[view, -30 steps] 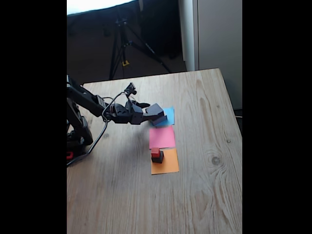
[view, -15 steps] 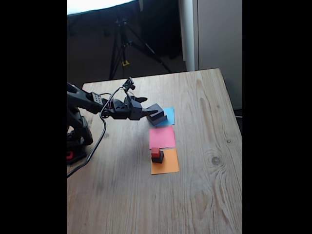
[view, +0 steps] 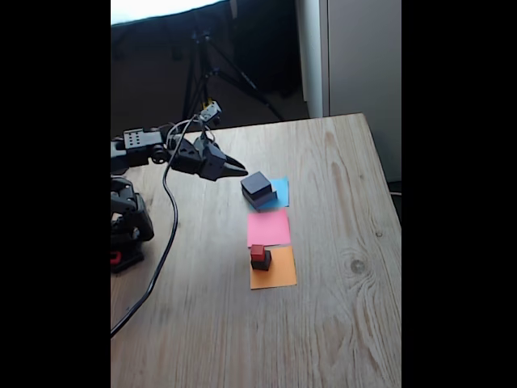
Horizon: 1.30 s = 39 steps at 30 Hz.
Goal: Tower of hanoi
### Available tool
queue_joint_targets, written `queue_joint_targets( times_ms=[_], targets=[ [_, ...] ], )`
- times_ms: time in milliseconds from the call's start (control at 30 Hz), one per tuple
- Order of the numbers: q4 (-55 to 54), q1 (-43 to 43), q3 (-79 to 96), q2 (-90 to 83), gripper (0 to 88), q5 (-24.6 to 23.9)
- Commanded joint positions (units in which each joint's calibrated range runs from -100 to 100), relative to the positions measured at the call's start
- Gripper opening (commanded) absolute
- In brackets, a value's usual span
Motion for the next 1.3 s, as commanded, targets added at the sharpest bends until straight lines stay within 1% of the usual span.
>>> queue_joint_targets(
  times_ms=[0, 33, 67, 133, 233, 267, 300, 333, 400, 433, 500, 533, 567, 600, 633, 700, 833, 933, 1000, 1067, 1267],
  targets=[
    [20.94, 2.81, -21.9, -1.07, 0.4, -6.09],
    [24.26, 3.48, -26.09, -0.54, 0.4, -8.27],
    [27.9, 4.48, -30.72, 0.22, 0.4, -8.93],
    [33.0, 6.4, -39.27, 1.66, 0.4, -12.78],
    [40.44, 10.92, -50.36, 4.31, 0.4, -14.62],
    [42.71, 13.17, -52.9, 5.06, 0.4, -12.11],
    [43.6, 15.43, -54.18, 5.44, 0.4, -10.61],
    [43.6, 17.43, -54.54, 5.52, 0.4, -9.44],
    [43.44, 21.78, -54.18, 5.44, 0.4, -5.26],
    [43.36, 23.79, -54.18, 5.44, 0.4, -4.25],
    [43.6, 27.55, -53.18, 4.84, 0.4, -0.24],
    [43.28, 29.05, -52.72, 4.46, 0.4, -0.24],
    [43.52, 30.39, -52.45, 4.08, 0.4, 1.27],
    [43.19, 31.31, -51.63, 3.55, 0.4, 1.27],
    [42.47, 32.06, -50.54, 2.79, 0.4, 0.26],
    [42.14, 33.65, -48.72, 1.73, 0.4, 1.1],
    [38.18, 37.49, -42.63, -1.07, 0.4, -2.08],
    [35.91, 41.25, -35.99, -3.79, 1.6, 0.1],
    [34.37, 43.59, -32.63, -4.85, 3.4, -0.07],
    [33.64, 46.19, -29.63, -6.22, 4.6, 2.44],
    [31.3, 51.37, -24.45, -8.94, 7.0, 2.6]
  ],
)
